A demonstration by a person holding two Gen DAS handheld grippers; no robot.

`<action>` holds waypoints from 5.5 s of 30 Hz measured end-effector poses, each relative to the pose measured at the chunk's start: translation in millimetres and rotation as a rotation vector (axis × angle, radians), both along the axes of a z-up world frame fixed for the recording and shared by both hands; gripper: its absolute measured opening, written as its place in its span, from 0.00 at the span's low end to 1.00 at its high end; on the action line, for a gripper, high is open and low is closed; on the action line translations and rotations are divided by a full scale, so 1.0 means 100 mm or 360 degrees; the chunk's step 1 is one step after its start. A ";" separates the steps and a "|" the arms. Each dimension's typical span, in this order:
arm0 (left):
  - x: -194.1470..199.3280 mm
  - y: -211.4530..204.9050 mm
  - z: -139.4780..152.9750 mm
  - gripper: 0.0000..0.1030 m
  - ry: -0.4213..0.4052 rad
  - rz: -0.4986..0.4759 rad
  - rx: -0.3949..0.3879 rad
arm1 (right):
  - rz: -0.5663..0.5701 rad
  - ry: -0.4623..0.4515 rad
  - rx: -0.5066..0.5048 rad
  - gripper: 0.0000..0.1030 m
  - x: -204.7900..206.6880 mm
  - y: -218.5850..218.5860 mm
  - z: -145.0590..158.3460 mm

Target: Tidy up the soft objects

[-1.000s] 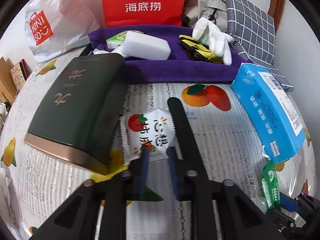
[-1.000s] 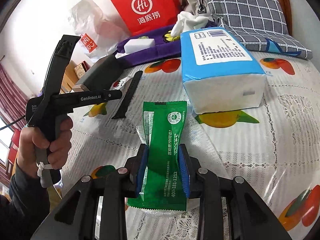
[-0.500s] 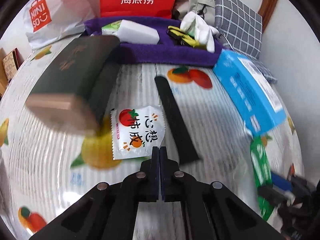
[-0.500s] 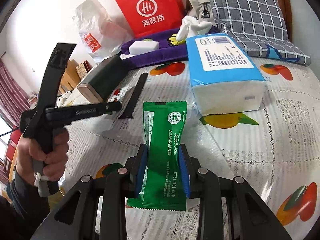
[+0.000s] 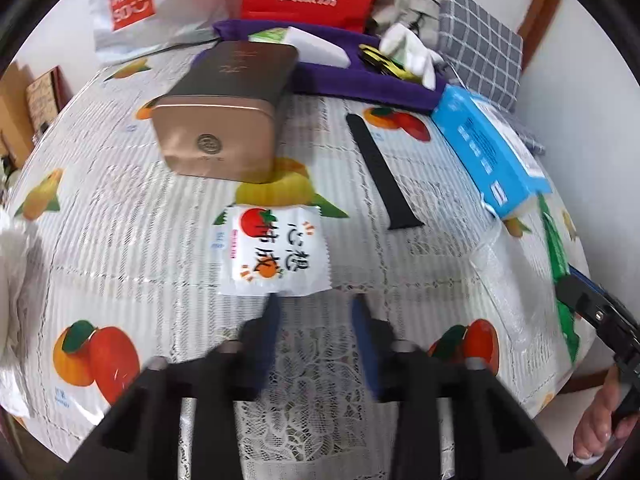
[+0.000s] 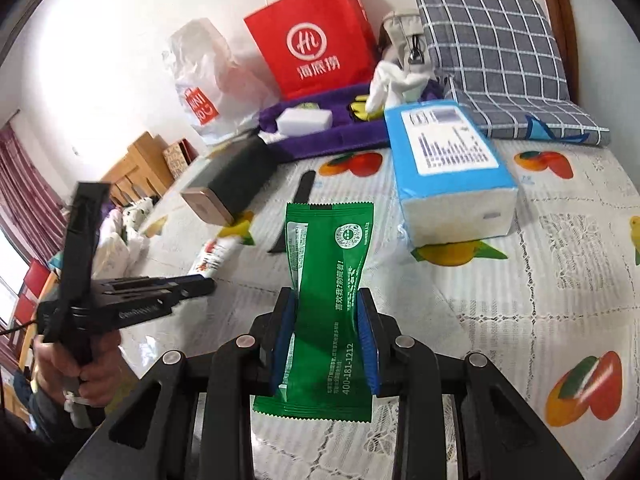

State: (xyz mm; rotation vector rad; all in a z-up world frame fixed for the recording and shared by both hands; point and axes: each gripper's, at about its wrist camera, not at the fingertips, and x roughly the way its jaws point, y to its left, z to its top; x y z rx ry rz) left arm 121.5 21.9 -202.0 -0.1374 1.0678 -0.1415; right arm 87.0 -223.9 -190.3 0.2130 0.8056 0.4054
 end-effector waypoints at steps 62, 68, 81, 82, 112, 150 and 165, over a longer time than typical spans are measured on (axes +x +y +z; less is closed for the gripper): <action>0.18 0.02 0.57 0.10 -0.0297 -0.0038 0.0080 | -0.0235 -0.0023 -0.0257 0.30 0.11 -0.28 0.32; 0.32 0.02 0.78 0.10 -0.0339 -0.0015 0.0066 | -0.0220 -0.0070 -0.0262 0.30 0.28 -0.24 0.51; 0.78 0.05 1.08 0.10 -0.0401 0.0034 0.0035 | -0.0195 -0.0160 -0.0254 0.30 0.79 -0.05 0.92; 0.82 0.05 1.09 0.10 -0.0403 0.0041 0.0029 | -0.0187 -0.0173 -0.0262 0.30 0.83 -0.03 0.95; 2.41 0.53 0.77 0.10 -0.0232 0.0300 -0.0021 | 0.0004 -0.0102 -0.0139 0.30 2.73 0.47 0.96; 2.62 0.61 0.47 0.67 -0.0080 0.0310 -0.0178 | 0.0076 0.0038 -0.0310 0.67 2.78 0.65 0.65; 1.64 0.52 0.99 0.67 -0.0345 0.0301 -0.0147 | -0.0049 0.0022 -0.0305 0.67 1.46 0.30 0.67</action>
